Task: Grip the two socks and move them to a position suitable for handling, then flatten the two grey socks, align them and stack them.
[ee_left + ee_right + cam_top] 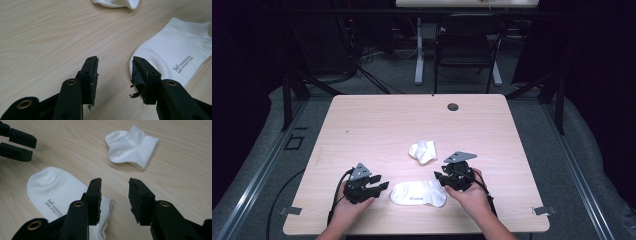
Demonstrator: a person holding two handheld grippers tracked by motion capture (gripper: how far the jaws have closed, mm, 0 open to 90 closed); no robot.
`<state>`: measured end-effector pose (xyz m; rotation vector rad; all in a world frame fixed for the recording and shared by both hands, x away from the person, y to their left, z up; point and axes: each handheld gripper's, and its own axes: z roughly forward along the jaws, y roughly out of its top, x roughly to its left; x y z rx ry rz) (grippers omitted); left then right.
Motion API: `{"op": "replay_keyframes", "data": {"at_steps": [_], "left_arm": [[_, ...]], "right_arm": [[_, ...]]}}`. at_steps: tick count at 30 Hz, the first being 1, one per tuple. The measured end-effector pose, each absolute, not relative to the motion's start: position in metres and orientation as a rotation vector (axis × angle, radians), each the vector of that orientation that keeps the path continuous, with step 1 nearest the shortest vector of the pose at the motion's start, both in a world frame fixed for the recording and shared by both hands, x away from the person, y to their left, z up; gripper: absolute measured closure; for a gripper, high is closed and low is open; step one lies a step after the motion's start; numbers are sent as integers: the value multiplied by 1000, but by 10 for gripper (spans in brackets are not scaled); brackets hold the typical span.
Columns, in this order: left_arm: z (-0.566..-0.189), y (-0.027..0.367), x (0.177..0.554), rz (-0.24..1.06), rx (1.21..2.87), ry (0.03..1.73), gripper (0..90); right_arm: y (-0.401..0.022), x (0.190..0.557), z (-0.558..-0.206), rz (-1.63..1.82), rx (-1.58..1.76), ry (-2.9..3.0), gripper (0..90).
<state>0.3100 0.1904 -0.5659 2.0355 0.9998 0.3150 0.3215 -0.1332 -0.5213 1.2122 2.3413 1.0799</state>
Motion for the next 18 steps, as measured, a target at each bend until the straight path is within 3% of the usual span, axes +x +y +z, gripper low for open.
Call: {"op": "replay_keyframes", "data": {"at_steps": [18], "left_arm": [[-567,192,312,331,2037,1005,551]], "right_arm": [[-96,356,-512,992,1150,2401,686]]}}
